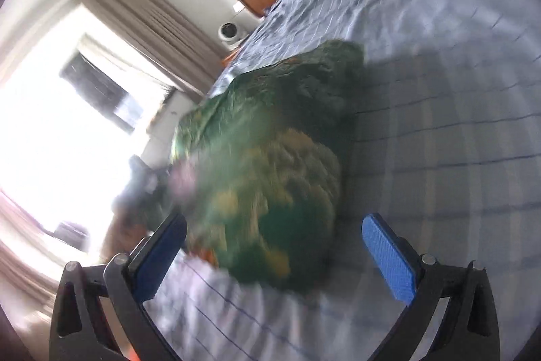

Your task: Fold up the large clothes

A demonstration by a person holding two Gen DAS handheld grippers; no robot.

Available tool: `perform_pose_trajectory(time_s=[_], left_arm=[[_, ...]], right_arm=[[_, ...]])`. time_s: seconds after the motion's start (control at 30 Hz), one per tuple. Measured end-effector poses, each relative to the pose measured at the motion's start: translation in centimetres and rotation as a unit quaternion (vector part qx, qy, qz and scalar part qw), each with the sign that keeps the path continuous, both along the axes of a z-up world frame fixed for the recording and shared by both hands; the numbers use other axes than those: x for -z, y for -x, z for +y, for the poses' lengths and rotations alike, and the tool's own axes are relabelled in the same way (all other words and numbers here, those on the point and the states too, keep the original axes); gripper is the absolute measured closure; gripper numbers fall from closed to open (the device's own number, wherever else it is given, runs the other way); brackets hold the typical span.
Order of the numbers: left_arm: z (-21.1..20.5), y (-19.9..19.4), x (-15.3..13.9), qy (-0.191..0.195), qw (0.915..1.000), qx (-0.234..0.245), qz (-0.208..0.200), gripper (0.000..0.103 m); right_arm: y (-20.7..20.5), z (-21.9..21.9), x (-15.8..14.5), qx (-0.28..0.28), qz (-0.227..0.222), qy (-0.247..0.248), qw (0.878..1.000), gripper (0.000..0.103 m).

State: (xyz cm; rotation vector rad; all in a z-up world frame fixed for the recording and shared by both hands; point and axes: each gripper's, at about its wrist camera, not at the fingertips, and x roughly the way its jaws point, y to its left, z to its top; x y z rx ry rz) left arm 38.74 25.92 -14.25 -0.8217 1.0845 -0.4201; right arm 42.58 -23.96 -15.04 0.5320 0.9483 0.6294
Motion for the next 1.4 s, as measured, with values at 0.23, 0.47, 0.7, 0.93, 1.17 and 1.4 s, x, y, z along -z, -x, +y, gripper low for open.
perform_pose_trajectory(time_s=[0.23,0.47,0.7,0.93,1.17,1.4], left_arm=[[-0.6,-2.2,3.6,0.075,0.9962,0.025,0.036,0.000],[-3.9,-2.7,2.5,0.015,0.9990,0.039,0.013,0.025],[-4.6,0.2,-3.8,0.016,0.9969,0.045,-0.063,0.046],[-7.6,-0.3,-6.9,-0.030,0.9933,0.056,-0.096,0.026],[-8.3,3.1,-6.5,-0.102,0.9885,0.018,-0.110,0.020],[-9.8,16.2,-20.6,-0.337,0.8875,-0.031,-0.313,0.000]], right_arm=[[-8.8,2.9,10.2,-0.045,0.154,-0.115,0.980,0.001],[-9.5,6.6,8.2,-0.076,0.099,0.000,0.992,0.019],[-3.8,11.8,1.2,-0.129,-0.066,0.144,0.979,0.028],[-2.7,9.7,-2.1,-0.105,-0.105,0.103,0.984,0.027],[-2.4,4.6,2.3,-0.010,-0.014,0.148,0.989,0.005],[10.4,2.5,-6.7,0.021,-0.185,0.267,0.945,0.002]])
